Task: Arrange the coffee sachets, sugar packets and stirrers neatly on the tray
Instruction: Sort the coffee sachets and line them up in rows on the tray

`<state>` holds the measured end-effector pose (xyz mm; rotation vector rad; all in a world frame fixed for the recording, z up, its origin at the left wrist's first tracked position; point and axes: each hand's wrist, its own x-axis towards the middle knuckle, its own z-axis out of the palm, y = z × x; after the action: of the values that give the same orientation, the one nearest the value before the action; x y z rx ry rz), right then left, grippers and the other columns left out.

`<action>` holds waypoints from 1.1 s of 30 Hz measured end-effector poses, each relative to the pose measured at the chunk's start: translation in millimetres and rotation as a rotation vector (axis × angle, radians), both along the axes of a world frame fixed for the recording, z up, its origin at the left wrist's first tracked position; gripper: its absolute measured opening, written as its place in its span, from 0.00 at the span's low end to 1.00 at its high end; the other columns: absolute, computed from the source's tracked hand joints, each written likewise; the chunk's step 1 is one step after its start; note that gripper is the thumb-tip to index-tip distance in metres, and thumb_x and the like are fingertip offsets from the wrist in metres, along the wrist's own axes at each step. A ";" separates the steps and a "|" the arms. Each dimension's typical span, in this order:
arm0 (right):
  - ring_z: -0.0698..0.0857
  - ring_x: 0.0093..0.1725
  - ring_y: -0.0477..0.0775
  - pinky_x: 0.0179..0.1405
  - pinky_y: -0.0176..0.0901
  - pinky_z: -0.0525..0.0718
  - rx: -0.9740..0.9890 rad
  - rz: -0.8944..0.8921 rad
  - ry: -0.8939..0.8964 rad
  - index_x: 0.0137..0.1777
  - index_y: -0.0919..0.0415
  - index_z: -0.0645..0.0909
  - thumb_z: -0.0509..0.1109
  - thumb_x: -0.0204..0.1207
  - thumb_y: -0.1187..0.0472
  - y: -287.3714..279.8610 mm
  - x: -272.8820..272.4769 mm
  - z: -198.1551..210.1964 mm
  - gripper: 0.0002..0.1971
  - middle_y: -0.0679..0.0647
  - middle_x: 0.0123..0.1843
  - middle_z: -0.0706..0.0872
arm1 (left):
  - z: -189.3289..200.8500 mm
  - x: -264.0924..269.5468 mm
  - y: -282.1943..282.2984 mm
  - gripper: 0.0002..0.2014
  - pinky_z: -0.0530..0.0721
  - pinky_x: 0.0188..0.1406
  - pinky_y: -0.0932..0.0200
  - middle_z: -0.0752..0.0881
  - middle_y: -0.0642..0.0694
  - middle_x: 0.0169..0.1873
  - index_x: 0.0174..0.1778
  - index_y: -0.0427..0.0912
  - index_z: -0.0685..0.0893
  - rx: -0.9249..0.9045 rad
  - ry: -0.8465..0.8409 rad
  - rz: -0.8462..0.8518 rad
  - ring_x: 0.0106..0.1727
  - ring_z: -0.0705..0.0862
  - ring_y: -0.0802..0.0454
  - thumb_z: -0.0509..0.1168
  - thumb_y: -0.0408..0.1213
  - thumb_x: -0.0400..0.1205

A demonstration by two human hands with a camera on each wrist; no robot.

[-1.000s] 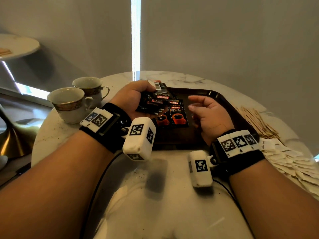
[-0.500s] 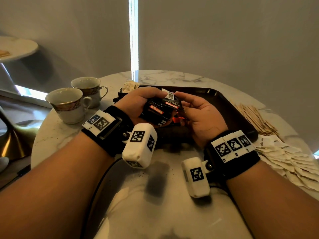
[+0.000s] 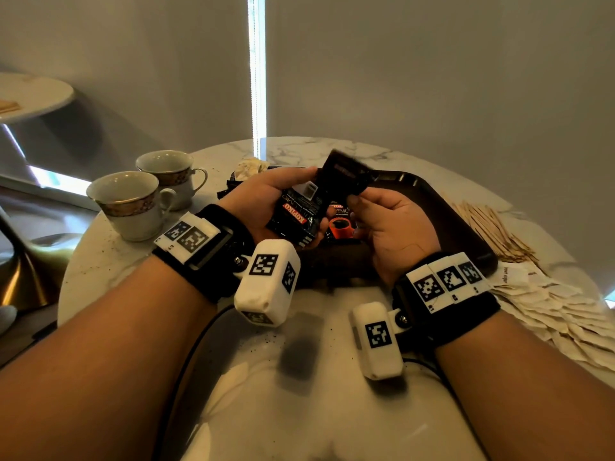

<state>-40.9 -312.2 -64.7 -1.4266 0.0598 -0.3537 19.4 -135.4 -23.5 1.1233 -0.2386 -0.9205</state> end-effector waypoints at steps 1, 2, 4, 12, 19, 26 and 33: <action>0.89 0.49 0.71 0.56 0.73 0.86 0.044 0.001 0.002 0.56 0.66 0.88 0.72 0.80 0.64 0.2 0.0 0.6 0.09 0.68 0.50 0.91 | 0.1 0.9 0.1 0.29 0.87 0.36 0.55 0.85 0.39 0.42 0.73 0.38 0.78 -0.015 0.006 0.025 0.36 0.85 0.47 0.65 0.47 0.77; 0.90 0.44 0.64 0.48 0.63 0.88 0.064 -0.015 0.004 0.55 0.68 0.87 0.70 0.81 0.66 -0.1 0.6 0.8 0.07 0.65 0.47 0.92 | 0.1 2.6 0.8 0.28 0.86 0.36 0.55 0.84 0.40 0.42 0.72 0.39 0.79 -0.036 0.003 0.070 0.36 0.84 0.48 0.66 0.46 0.76; 0.87 0.36 0.53 0.35 0.48 0.82 0.044 -0.094 0.029 0.50 0.64 0.86 0.70 0.81 0.69 -2.4 3.7 -1.0 0.04 0.55 0.39 0.92 | 0.5 9.3 4.9 0.28 0.84 0.37 0.54 0.82 0.43 0.43 0.71 0.42 0.80 -0.087 -0.023 0.200 0.36 0.83 0.49 0.68 0.44 0.73; 0.81 0.27 0.46 0.19 0.37 0.74 -0.003 -0.140 0.237 0.59 0.68 0.80 0.68 0.79 0.75 -0.4 11.2 -3.0 0.10 0.61 0.43 0.87 | 8.0 33.3 26.0 0.11 0.88 0.47 0.31 0.81 0.44 0.49 0.61 0.45 0.80 -0.165 -0.035 0.488 0.49 0.87 0.46 0.65 0.44 0.85; 0.84 0.28 0.50 0.24 0.40 0.81 -0.172 -0.067 0.359 0.53 0.65 0.79 0.68 0.77 0.78 1.5 11.2 1.1 0.11 0.61 0.42 0.86 | 5.8 44.8 29.9 0.32 0.87 0.41 0.30 0.78 0.36 0.69 0.79 0.45 0.71 -0.171 -0.024 0.517 0.55 0.88 0.39 0.69 0.54 0.82; 0.85 0.28 0.50 0.24 0.38 0.84 -0.236 -0.043 0.409 0.52 0.68 0.84 0.69 0.77 0.79 2.6 14.1 0.0 0.09 0.63 0.41 0.88 | 4.4 39.6 27.2 0.25 0.85 0.34 0.51 0.78 0.42 0.57 0.66 0.41 0.76 -0.154 -0.012 0.548 0.44 0.83 0.48 0.74 0.48 0.79; 0.87 0.32 0.51 0.28 0.37 0.88 -0.245 -0.006 0.437 0.54 0.70 0.84 0.68 0.78 0.79 6.4 12.4 3.2 0.09 0.66 0.44 0.88 | 8.0 26.9 21.8 0.04 0.82 0.36 0.53 0.77 0.43 0.48 0.49 0.45 0.79 -0.202 -0.044 0.588 0.45 0.79 0.46 0.62 0.36 0.80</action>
<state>-28.6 -305.8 -61.5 -1.7271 0.3867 -0.0485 46.3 -113.6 -15.5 0.9491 -0.0275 -0.3404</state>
